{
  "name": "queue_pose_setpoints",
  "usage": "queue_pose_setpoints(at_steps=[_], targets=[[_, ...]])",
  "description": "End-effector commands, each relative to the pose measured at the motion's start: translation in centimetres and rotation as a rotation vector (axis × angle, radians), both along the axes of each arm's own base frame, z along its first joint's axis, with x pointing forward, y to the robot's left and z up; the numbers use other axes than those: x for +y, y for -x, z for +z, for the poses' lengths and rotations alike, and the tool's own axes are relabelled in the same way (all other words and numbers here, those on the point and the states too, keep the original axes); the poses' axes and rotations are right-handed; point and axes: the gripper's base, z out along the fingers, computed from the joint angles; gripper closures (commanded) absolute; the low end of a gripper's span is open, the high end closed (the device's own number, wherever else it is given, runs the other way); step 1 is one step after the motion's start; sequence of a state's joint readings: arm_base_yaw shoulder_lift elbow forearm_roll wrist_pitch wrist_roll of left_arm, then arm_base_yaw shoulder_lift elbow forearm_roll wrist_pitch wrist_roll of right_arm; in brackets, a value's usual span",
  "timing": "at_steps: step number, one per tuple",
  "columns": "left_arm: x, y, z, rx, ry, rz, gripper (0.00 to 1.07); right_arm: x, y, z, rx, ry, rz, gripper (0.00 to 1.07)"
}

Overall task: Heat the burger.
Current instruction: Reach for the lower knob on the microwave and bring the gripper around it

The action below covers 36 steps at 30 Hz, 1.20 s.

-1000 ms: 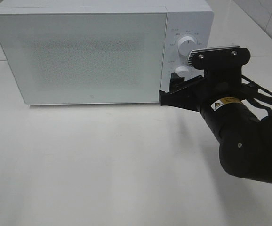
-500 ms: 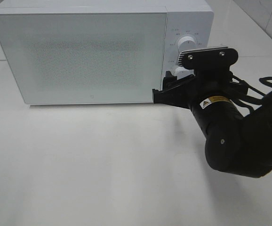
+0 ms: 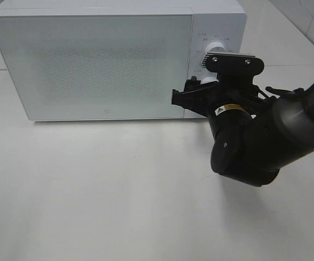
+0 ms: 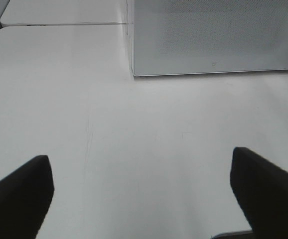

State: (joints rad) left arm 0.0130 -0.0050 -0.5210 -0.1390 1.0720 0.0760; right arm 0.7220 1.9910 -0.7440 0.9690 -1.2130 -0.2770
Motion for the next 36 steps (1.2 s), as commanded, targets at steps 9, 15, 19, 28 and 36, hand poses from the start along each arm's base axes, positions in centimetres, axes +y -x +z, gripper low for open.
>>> queue_pose_setpoints(at_steps=[9,15,19,28,36], targets=[[-0.1,0.2,-0.1,-0.01,0.009,-0.002,0.18,0.3,-1.6,-1.4,0.014,0.028,-0.02,0.32],[-0.1,0.2,-0.1,-0.01,0.009,-0.002,0.18,-0.4,-2.0,-1.3,-0.007,0.039,-0.038,0.33],[-0.1,0.2,-0.1,-0.01,0.009,-0.002,0.18,-0.4,-2.0,-1.3,-0.007,0.039,-0.037,0.33],[-0.1,0.2,-0.1,-0.01,0.009,-0.002,0.18,0.0,-2.8,-1.0,-0.019,0.077,-0.017,0.33],[-0.1,0.2,-0.1,-0.01,0.009,-0.002,0.18,0.0,-2.8,-1.0,-0.009,0.073,-0.021,0.33]])
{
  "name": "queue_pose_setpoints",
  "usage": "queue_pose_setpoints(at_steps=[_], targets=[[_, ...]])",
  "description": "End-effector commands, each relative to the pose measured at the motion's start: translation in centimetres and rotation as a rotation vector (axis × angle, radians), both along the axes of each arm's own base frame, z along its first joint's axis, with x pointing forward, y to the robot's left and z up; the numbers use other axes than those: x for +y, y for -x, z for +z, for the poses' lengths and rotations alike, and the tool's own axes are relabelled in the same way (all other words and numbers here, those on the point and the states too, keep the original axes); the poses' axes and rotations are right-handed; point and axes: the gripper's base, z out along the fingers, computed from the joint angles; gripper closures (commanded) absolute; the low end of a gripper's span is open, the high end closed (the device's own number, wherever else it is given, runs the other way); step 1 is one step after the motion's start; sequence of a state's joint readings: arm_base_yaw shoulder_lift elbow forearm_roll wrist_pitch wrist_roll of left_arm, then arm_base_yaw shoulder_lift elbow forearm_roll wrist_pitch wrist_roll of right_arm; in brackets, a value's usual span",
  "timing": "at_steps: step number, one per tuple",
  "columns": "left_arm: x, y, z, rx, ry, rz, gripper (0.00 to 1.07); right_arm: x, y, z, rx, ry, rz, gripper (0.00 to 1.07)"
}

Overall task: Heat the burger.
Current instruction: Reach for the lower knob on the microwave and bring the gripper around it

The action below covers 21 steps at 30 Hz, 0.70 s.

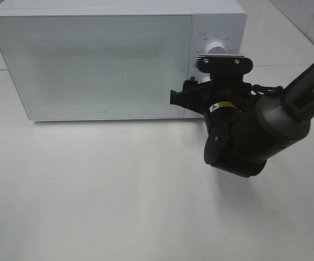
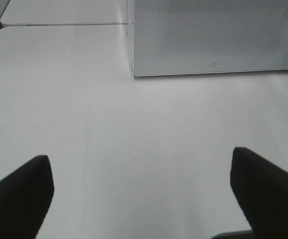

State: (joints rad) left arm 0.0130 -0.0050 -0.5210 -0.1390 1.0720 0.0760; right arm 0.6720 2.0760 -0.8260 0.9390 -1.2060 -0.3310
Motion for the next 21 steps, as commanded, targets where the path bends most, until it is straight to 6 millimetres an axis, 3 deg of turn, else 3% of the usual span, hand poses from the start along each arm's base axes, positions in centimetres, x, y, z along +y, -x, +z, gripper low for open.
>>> queue_pose_setpoints(at_steps=[1,16,19,21], targets=[[-0.08,0.21,-0.1,-0.01,0.009,-0.002,0.18,-0.02,-0.48,0.35,-0.02,0.008,-0.006,0.33],[-0.08,0.21,-0.1,-0.01,0.009,-0.002,0.18,-0.1,-0.43,0.02,0.003,-0.062,-0.024,0.43],[-0.08,0.21,-0.1,-0.01,0.009,-0.002,0.18,-0.13,-0.43,0.02,0.001,-0.078,-0.028,0.49],[-0.08,0.21,-0.1,-0.01,0.009,-0.002,0.18,-0.11,-0.42,-0.02,0.004,-0.083,-0.027,0.6]])
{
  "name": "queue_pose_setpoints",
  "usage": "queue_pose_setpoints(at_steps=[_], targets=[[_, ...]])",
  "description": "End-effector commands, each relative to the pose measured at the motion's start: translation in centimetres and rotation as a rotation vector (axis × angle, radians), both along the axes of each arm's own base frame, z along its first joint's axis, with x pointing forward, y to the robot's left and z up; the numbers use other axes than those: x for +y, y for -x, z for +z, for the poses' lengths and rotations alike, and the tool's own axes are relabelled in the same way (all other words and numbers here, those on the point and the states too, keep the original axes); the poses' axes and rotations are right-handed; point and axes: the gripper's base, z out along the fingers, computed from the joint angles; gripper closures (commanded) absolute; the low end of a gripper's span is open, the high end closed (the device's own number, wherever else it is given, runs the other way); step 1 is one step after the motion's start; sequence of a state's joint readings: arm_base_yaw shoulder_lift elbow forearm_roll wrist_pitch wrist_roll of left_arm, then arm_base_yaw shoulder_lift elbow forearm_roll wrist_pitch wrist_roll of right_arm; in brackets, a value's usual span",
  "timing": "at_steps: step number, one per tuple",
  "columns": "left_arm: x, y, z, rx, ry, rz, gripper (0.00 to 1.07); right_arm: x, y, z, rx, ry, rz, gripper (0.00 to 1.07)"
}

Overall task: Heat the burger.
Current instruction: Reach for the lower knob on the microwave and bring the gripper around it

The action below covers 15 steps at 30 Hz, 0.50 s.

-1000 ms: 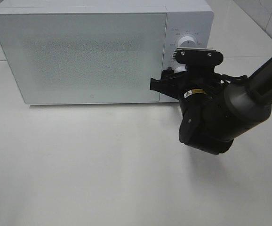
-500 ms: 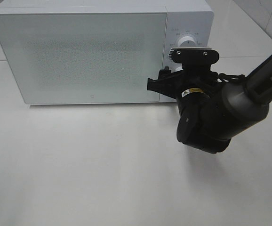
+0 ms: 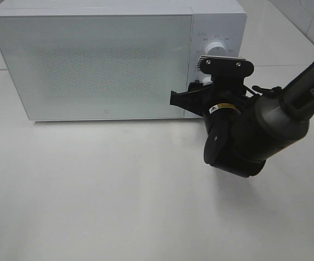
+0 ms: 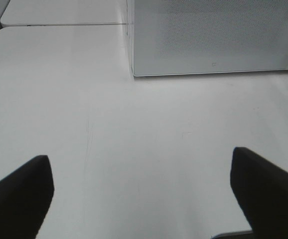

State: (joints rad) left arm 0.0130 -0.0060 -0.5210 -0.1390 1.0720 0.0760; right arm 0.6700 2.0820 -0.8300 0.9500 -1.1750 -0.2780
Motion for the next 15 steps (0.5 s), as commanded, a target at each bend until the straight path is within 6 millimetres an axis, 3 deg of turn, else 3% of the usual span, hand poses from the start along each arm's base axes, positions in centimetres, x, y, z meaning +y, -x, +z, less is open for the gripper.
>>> queue_pose_setpoints(at_steps=[1,3,6,7,11,15], targets=[[-0.08,0.2,-0.1,-0.009,0.009,-0.002,0.18,-0.12,-0.36,0.42,-0.019,-0.022,-0.019,0.6],[-0.08,0.2,-0.1,-0.009,0.009,-0.002,0.18,-0.12,-0.36,0.42,-0.018,-0.018,-0.019,0.81],[-0.08,0.2,-0.1,-0.009,0.009,-0.002,0.18,-0.12,-0.36,0.42,-0.018,-0.018,-0.019,0.86],[-0.08,0.2,-0.1,-0.009,0.009,-0.002,0.18,-0.12,-0.36,0.42,-0.018,-0.014,-0.019,0.95],[-0.08,0.2,-0.1,-0.009,0.009,-0.002,0.18,-0.13,-0.36,0.46,-0.013,0.03,-0.014,1.05],[-0.08,0.2,-0.1,-0.009,0.009,-0.002,0.18,-0.14,-0.36,0.49,-0.014,0.049,-0.012,1.06]])
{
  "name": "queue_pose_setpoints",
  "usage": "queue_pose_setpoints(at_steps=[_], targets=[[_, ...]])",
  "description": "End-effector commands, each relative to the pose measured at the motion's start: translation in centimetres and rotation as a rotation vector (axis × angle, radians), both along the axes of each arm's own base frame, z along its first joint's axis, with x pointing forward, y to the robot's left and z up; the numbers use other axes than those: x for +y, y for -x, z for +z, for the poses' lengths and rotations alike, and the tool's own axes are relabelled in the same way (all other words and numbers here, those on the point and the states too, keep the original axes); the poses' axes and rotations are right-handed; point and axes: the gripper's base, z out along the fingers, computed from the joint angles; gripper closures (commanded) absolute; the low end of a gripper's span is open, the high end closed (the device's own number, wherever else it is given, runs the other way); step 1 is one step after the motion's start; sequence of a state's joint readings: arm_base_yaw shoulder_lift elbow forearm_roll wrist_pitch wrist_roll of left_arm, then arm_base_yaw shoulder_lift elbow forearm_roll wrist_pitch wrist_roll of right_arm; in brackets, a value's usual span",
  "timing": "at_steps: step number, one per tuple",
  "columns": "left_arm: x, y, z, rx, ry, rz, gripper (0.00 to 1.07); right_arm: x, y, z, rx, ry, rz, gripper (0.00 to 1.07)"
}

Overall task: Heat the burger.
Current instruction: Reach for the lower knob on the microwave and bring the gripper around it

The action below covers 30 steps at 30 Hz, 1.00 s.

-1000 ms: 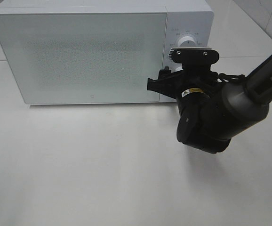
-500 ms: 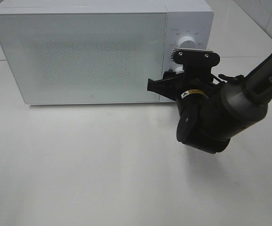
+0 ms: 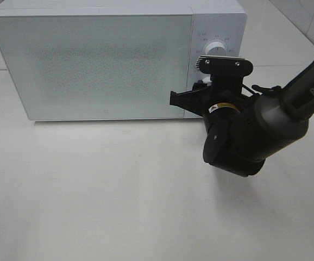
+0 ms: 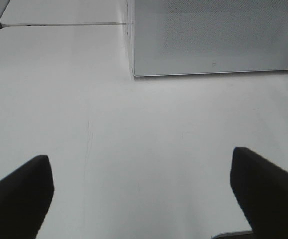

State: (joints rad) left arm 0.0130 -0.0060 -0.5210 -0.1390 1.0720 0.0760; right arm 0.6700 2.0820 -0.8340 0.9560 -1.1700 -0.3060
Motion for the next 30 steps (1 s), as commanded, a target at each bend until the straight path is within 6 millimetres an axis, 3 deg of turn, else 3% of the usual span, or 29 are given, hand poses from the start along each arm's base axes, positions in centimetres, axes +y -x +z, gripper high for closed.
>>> queue_pose_setpoints(at_steps=[1,21,30], targets=[[-0.08,0.2,-0.1,-0.009,0.009,-0.002,0.18,-0.17,-0.3,0.48,-0.021,0.03,-0.012,1.06],[-0.08,0.2,-0.1,-0.009,0.009,-0.002,0.18,0.26,-0.4,0.6,-0.04,0.005,0.032,1.07],[-0.08,0.2,-0.1,-0.009,0.009,-0.002,0.18,0.62,-0.46,0.76,-0.075,-0.109,0.06,1.07]])
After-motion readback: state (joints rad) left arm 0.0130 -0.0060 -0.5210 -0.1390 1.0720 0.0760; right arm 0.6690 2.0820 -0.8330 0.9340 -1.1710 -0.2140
